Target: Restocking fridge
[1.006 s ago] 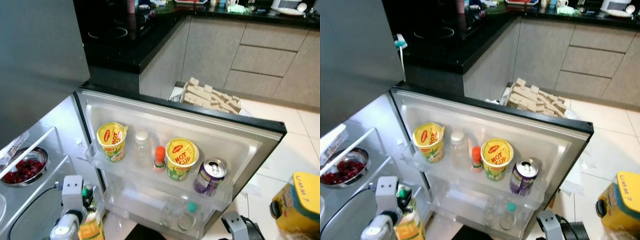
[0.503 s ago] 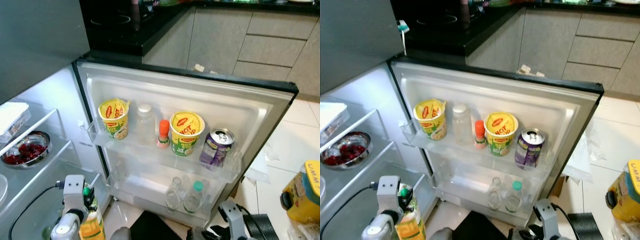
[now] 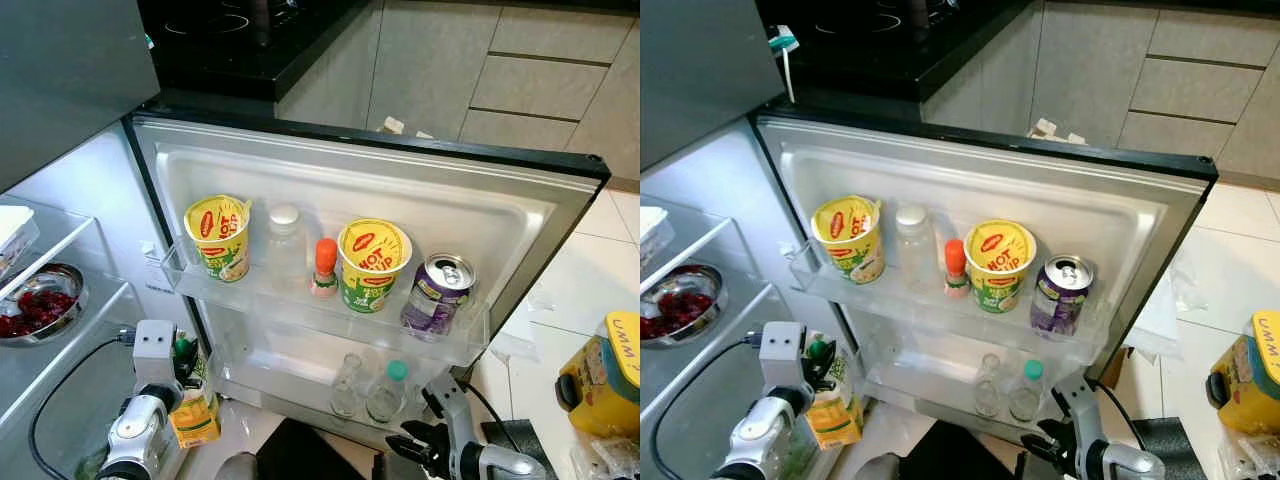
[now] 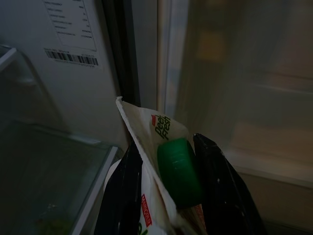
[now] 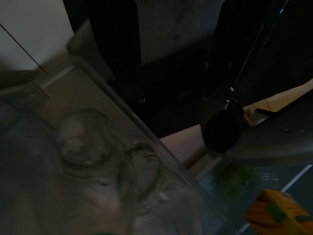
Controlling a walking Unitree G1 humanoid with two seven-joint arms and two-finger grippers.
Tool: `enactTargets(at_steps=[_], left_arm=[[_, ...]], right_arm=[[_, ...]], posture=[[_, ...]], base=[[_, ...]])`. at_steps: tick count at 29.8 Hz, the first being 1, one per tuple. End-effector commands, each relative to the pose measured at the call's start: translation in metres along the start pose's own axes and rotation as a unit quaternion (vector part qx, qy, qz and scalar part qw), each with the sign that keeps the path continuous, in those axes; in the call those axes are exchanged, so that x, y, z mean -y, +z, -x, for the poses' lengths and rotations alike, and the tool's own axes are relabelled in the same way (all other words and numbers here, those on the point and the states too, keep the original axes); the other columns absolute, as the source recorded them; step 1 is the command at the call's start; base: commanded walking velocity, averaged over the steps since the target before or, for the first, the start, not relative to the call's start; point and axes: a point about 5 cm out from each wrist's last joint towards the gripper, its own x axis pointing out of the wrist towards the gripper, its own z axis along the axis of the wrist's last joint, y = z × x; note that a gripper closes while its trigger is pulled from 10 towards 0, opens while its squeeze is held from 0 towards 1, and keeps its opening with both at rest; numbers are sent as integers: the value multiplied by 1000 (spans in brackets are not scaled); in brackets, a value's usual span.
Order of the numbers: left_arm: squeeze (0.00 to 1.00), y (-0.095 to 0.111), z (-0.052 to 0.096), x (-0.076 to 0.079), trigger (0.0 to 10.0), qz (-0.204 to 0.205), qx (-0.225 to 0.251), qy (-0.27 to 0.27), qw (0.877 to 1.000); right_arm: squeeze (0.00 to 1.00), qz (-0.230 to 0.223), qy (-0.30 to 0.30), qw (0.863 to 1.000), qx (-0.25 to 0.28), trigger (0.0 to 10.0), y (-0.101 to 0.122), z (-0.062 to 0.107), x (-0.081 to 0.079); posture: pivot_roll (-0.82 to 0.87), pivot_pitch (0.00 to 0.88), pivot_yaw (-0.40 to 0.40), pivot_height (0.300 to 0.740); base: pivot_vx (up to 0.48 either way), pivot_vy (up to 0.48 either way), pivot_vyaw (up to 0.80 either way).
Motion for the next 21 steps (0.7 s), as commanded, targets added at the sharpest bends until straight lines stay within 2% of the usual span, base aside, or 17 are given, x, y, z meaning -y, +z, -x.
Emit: enactTargets(at_steps=[1, 8, 15, 21], left_arm=[[0, 7, -3, 0, 10000, -7, 19, -10, 1000], [0, 13, -2, 9, 10000, 31, 60, -76, 995], [0, 17, 0, 7, 10000, 38, 77, -91, 992], [0, 23, 2, 8, 10000, 39, 98, -130, 986]], right_arm=[[0, 5, 24, 999, 20, 10000, 9, -3, -2], [0, 17, 70, 996, 48, 10000, 24, -8, -7], [0, 20, 99, 994, 48, 10000, 29, -11, -11], [0, 24, 123, 991, 39, 10000, 28, -13, -15]], posture=[[-50, 0, -15, 608], [-50, 0, -15, 608], [-48, 0, -20, 608], [-46, 0, -24, 608]], base=[[0, 0, 0], [0, 0, 0], [0, 0, 0], [0, 0, 0]])
